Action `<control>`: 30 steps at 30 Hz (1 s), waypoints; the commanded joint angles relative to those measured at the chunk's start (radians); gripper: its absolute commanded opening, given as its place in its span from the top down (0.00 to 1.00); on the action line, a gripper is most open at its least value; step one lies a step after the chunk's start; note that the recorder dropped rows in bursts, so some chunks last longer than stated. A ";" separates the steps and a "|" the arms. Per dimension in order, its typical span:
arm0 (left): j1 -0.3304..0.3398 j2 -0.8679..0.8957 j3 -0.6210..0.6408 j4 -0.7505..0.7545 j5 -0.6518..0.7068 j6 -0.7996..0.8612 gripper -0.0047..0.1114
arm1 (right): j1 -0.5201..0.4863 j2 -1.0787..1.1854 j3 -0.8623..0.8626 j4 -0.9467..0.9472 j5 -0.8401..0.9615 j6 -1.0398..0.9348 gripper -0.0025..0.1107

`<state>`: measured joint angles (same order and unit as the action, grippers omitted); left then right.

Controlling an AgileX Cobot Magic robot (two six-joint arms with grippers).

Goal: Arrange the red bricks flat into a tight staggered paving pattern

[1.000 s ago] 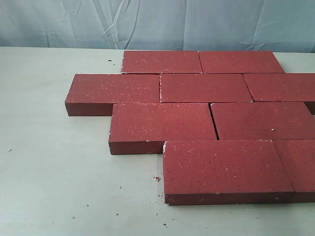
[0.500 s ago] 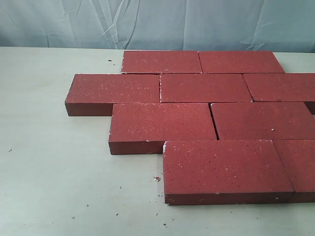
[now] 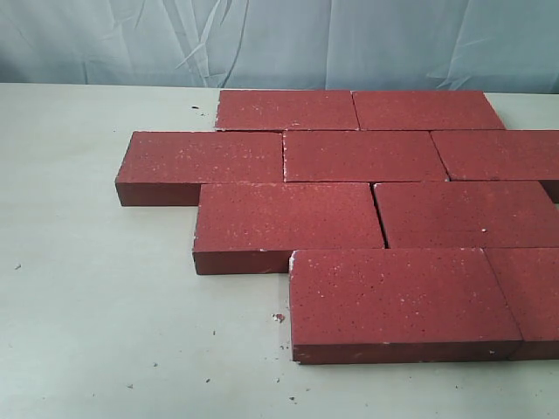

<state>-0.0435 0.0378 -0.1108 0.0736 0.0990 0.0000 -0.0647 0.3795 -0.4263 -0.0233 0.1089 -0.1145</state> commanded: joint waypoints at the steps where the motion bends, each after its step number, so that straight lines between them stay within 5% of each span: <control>1: 0.003 -0.038 0.047 -0.029 -0.001 0.000 0.96 | -0.004 -0.004 0.003 0.001 -0.015 0.002 0.98; 30: 0.003 -0.038 0.111 -0.032 0.136 0.006 0.96 | -0.004 -0.004 0.003 0.001 -0.008 0.002 0.98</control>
<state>-0.0435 0.0052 -0.0051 0.0482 0.2306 0.0068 -0.0647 0.3795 -0.4263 -0.0233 0.1089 -0.1145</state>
